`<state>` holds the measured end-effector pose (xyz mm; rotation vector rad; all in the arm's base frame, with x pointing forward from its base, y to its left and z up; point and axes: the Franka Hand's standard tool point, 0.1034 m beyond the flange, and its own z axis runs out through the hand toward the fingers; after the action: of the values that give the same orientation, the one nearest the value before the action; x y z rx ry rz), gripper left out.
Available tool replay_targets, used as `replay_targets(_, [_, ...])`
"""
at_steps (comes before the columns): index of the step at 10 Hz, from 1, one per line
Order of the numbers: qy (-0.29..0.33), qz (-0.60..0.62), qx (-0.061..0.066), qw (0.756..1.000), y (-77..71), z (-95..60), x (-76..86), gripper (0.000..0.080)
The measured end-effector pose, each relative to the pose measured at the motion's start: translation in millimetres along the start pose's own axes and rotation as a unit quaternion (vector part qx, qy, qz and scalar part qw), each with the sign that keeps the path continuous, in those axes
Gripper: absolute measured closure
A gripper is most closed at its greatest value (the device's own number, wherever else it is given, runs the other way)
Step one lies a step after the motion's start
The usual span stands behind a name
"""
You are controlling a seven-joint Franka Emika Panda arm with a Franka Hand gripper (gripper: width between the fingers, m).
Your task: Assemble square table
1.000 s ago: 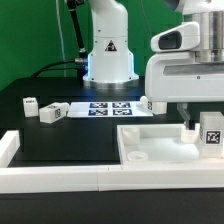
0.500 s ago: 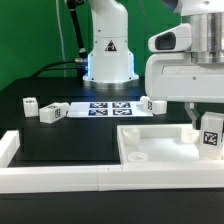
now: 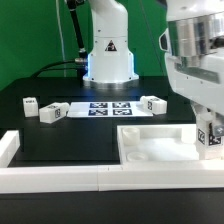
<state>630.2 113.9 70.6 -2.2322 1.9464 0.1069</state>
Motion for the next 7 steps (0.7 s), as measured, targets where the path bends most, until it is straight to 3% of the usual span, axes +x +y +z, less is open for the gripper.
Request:
replay_targets(4, [-0.015,0.165,0.002,0.986,0.5,0.9,-2.4,0.0505])
replay_targets(5, [-0.014,0.17,0.002,0.985,0.6,0.9,-2.4,0.0505])
replay_targets(6, [-0.014,0.142,0.002,0.99,0.7,1.1,-2.6,0.0393])
replay_targets(7, [-0.002,0.054,-0.003,0.999,2.9,3.2,-3.4,0.0393])
